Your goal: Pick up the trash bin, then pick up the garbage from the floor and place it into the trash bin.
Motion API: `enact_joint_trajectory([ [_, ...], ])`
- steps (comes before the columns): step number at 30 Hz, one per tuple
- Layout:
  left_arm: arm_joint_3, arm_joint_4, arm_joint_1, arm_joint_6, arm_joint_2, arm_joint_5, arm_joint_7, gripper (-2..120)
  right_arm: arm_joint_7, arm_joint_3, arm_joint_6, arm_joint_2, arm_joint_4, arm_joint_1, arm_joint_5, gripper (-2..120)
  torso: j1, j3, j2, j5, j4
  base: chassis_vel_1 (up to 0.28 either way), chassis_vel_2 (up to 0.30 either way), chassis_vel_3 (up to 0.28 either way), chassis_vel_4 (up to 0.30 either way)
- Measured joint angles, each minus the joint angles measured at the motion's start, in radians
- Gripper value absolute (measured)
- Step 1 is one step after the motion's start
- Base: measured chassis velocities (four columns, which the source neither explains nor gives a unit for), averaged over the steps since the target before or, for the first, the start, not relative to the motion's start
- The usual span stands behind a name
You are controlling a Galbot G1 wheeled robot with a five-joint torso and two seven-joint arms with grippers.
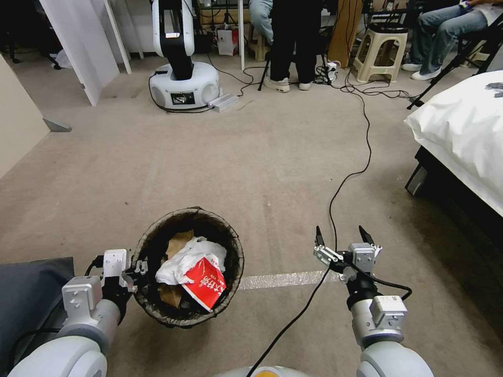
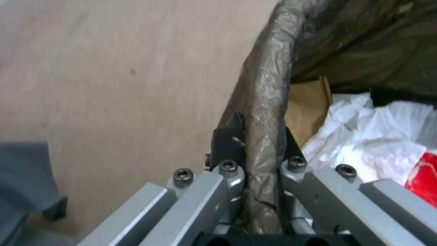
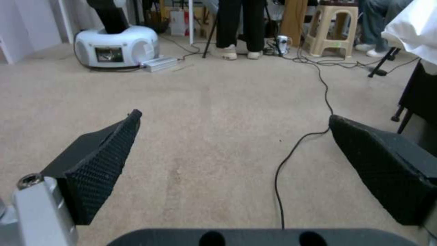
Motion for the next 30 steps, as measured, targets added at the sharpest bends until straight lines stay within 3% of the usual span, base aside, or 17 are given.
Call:
enact_joint_trajectory([
  [30, 0.013, 0.0, 0.004, -0.038, -0.002, 0.056, 0.039, 1, 0.0, -0.036, -0.004, -0.017, -0.029, 0.03, 0.01, 100, 0.0, 0.0, 0.0, 0.0, 0.0002, 0.0, 0.0, 0.0, 0.0],
])
